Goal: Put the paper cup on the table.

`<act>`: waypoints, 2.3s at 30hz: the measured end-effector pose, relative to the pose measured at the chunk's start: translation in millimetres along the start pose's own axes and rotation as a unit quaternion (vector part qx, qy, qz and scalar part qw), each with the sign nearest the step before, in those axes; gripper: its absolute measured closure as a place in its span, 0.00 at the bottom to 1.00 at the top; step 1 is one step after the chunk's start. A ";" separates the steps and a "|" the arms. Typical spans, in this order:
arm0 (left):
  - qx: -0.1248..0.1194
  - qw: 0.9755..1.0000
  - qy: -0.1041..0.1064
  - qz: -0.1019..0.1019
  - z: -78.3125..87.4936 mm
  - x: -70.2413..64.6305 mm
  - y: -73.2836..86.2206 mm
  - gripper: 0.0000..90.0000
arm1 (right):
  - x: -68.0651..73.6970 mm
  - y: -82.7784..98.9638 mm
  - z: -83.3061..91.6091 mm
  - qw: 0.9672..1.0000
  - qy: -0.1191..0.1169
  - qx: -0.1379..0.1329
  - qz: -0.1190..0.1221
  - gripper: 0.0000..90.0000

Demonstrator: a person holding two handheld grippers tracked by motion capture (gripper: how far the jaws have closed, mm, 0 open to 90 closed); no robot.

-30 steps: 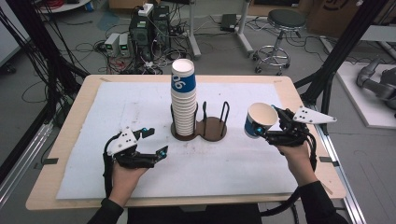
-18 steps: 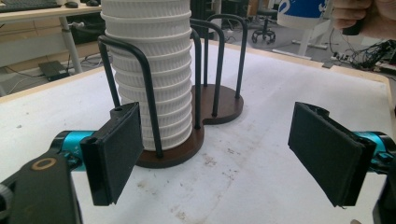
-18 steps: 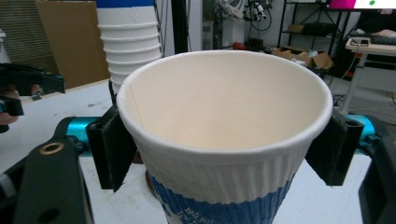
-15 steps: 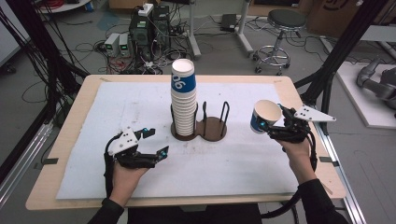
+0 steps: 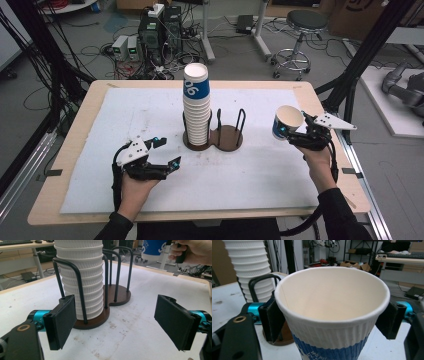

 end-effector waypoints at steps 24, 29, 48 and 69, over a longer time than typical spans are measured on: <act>0.002 1.000 0.005 -0.003 -2.5 -1.6 1.4 0.19 | -32.7 26.2 -34.8 0.996 0.070 0.029 -0.036 0.24; -0.003 1.000 0.010 -0.003 -3.0 -2.2 0.8 0.19 | -35.0 29.5 -42.0 0.996 0.076 0.030 -0.037 0.24; -0.006 1.000 0.020 -0.002 -4.4 -2.5 1.8 0.19 | -51.7 44.3 -60.8 0.992 0.103 0.049 -0.051 0.24; -0.004 1.000 0.025 -0.004 -7.7 -4.0 1.4 0.19 | -51.6 46.0 -57.2 0.988 0.114 0.087 -0.060 0.17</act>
Point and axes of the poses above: each handheld gripper's, and its own axes: z roughly backward along the jaws, y roughly out of its underside, x roughly to its left, the point moved 2 cm from there along -z, roughly forward along the jaws, and after that the axes turned 13 degrees about -z, right-handed, at the moved point
